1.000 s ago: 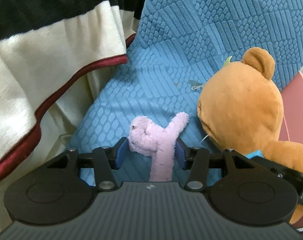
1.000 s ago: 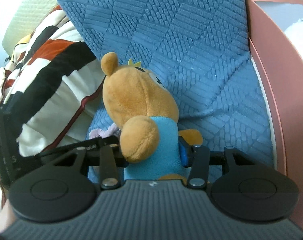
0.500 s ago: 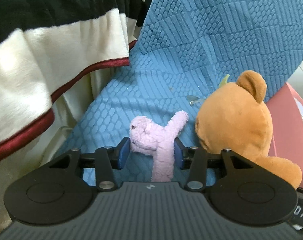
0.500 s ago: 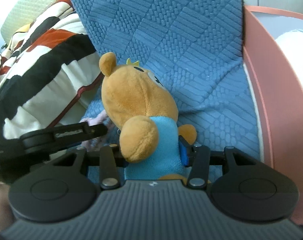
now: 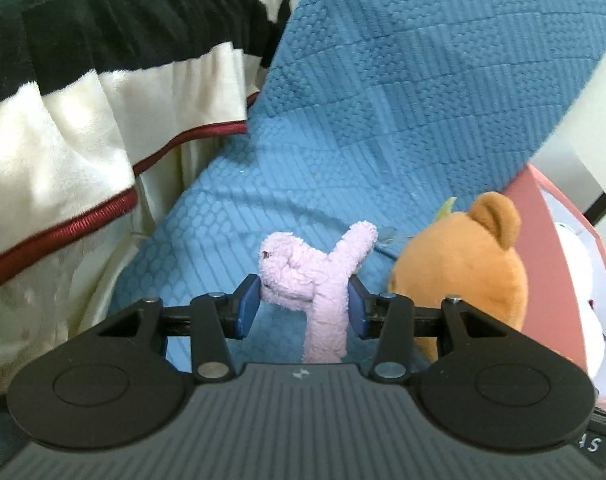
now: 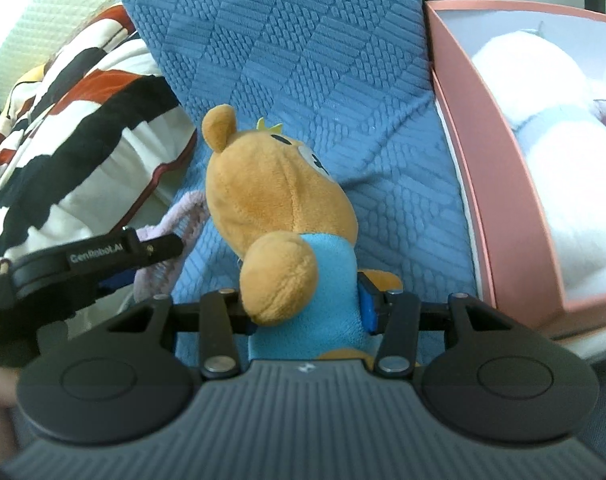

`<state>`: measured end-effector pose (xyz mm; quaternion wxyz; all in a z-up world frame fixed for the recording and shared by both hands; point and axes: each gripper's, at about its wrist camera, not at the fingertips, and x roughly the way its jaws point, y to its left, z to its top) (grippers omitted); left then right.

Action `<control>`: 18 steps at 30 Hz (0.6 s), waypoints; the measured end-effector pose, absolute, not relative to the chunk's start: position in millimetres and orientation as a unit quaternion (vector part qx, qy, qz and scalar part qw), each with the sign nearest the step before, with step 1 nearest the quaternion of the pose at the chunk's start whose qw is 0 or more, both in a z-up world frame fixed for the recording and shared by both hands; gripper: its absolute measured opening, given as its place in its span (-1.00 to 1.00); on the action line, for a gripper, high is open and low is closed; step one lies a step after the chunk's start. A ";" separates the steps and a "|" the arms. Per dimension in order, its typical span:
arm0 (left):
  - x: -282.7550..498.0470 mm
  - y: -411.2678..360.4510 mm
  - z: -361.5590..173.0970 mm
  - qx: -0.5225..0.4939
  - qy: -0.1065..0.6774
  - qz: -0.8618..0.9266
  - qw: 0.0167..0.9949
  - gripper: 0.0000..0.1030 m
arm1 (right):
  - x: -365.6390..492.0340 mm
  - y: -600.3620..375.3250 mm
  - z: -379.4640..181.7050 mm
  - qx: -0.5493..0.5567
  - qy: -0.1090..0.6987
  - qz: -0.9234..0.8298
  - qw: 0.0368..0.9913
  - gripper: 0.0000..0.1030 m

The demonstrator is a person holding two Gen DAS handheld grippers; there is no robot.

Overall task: Organize objects
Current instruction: 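Hold teddy bear with right tool while left tool lifts pink bunny, then carry teddy bear with right tool while left tool carries bunny over box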

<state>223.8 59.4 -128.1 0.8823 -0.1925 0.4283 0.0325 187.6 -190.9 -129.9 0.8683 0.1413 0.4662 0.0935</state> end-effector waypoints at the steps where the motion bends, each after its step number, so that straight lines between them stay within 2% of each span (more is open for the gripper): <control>1: 220.5 56.8 -125.1 -0.190 0.427 0.033 0.883 0.00 | 184.5 -192.0 -128.0 0.143 0.467 0.093 0.868 -0.04; 18: 188.5 23.1 -52.6 -0.228 0.425 0.014 0.876 0.00 | 156.2 -221.6 -49.3 0.144 0.438 0.098 0.882 -0.03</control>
